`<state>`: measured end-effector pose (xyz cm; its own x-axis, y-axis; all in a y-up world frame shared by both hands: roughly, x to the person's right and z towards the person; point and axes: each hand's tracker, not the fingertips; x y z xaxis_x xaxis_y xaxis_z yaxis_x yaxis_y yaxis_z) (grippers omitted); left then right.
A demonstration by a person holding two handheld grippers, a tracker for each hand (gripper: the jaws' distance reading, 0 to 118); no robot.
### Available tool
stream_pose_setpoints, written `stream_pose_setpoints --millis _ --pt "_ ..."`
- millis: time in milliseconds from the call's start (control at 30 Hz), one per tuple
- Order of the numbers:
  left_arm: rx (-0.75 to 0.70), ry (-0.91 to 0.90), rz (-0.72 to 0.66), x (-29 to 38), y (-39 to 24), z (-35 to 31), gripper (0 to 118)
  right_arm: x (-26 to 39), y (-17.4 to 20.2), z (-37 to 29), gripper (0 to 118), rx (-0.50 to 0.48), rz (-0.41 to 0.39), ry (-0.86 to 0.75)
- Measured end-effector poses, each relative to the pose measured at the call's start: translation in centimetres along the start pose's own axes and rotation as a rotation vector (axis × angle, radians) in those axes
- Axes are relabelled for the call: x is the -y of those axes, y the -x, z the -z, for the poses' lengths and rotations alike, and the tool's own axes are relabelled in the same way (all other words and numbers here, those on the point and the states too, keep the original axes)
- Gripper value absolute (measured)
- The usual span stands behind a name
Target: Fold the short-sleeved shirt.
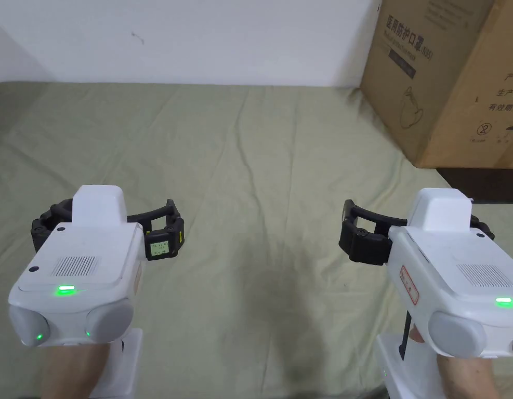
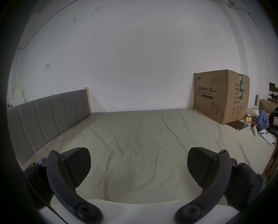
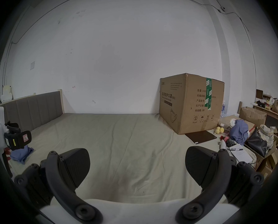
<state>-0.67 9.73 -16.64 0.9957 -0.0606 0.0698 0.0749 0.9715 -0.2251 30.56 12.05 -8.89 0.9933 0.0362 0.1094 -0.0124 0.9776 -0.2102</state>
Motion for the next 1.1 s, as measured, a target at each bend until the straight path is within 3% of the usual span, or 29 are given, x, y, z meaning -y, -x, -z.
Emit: stream_pose_setpoints --millis 1100 --pt "0.001 -0.003 0.019 0.68 -0.12 0.01 118 0.49 0.28 -0.10 117 -0.023 -0.001 0.000"
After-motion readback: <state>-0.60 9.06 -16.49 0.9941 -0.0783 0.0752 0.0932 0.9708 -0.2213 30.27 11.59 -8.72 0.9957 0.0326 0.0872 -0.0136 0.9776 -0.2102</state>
